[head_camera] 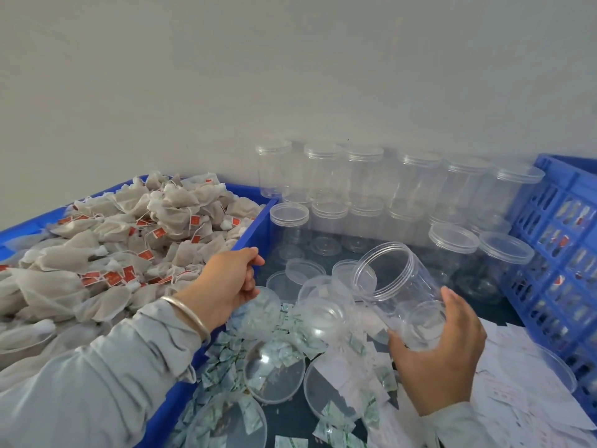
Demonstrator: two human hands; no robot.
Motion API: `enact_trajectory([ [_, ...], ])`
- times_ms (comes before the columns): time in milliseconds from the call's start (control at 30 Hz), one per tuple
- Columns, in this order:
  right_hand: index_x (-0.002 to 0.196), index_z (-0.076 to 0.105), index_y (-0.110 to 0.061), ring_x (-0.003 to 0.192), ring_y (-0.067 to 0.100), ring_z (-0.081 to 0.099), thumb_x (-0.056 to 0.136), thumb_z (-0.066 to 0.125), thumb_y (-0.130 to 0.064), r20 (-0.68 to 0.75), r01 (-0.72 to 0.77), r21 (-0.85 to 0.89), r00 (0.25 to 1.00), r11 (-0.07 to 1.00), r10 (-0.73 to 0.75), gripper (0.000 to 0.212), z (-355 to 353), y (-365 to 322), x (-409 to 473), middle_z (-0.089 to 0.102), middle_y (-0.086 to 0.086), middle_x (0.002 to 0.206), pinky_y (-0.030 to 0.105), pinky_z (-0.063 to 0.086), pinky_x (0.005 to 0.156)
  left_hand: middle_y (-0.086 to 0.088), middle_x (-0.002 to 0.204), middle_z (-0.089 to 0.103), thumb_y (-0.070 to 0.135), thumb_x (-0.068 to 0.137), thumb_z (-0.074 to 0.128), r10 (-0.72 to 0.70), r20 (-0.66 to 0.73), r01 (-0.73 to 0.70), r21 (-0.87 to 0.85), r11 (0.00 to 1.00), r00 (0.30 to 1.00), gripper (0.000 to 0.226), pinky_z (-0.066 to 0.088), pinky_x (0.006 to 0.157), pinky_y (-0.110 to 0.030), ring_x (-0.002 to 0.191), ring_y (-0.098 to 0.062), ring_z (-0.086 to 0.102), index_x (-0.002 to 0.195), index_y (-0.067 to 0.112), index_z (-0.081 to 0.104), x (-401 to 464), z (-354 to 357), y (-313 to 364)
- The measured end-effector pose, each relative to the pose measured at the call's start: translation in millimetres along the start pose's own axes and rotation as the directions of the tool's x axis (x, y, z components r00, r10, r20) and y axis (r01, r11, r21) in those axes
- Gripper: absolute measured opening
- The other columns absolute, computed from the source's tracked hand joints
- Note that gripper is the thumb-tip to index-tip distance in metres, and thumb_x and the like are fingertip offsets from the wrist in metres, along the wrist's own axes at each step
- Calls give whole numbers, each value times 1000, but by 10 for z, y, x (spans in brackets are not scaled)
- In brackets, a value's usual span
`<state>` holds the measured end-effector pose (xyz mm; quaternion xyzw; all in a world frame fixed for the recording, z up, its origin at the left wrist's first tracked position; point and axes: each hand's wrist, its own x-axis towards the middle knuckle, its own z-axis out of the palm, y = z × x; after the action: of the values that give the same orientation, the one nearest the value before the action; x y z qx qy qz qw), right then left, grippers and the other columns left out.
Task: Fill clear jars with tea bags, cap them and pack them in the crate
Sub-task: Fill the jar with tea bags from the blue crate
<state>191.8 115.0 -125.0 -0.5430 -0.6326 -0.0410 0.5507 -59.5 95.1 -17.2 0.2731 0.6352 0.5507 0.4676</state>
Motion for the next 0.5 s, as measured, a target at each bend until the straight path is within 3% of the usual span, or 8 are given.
enact_trajectory([
  [167, 138, 37, -14, 123, 25, 34, 48, 93, -11, 83, -130, 95, 989, 987, 123, 106, -26, -176, -34, 42, 13, 136, 45, 31, 99, 4, 36, 32, 19, 98, 45, 76, -50, -79, -51, 996, 996, 27, 40, 51, -25, 44, -12, 31, 74, 10, 53, 37, -95, 111],
  [333, 140, 33, -33, 116, 11, 46, 45, 90, -26, 375, -366, 408, 902, 836, 213, 111, -62, -588, -223, 46, -13, 131, 32, 41, 92, 6, 35, 39, 11, 93, 45, 214, -267, -248, -99, 964, 940, 25, 41, 44, -22, 32, -6, 36, 70, 11, 55, 277, -627, 412],
  [367, 139, 35, -34, 115, 10, 51, 43, 90, -29, 436, -395, 449, 880, 802, 189, 110, -62, -675, -254, 50, -16, 130, 28, 42, 91, 5, 36, 42, 10, 94, 44, 233, -303, -261, -54, 964, 924, 25, 41, 41, -20, 31, -6, 38, 72, 9, 57, 337, -750, 447],
  [433, 139, 36, -35, 113, 4, 55, 37, 89, -29, 569, -476, 512, 812, 715, 133, 115, -30, -826, -300, 55, -16, 127, 20, 45, 85, 0, 52, 55, 7, 95, 43, 318, -299, -258, 224, 940, 900, 22, 44, 43, -19, 41, -8, 51, 91, 3, 63, 447, -940, 458],
  [467, 139, 36, -34, 112, 2, 56, 34, 88, -25, 635, -538, 538, 765, 649, 108, 118, 1, -893, -327, 58, -15, 123, 16, 48, 81, -4, 72, 64, 4, 95, 44, 317, -295, -199, 367, 909, 902, 24, 49, 53, -20, 58, -11, 61, 106, 1, 64, 508, -1016, 439],
  [500, 138, 35, -36, 110, 3, 58, 31, 88, -19, 691, -601, 551, 717, 579, 87, 120, 34, -956, -360, 60, -15, 118, 14, 50, 76, -5, 95, 67, 1, 93, 44, 341, -255, -145, 568, 810, 905, 29, 51, 67, -21, 80, -15, 64, 116, 4, 61, 541, -1071, 396],
])
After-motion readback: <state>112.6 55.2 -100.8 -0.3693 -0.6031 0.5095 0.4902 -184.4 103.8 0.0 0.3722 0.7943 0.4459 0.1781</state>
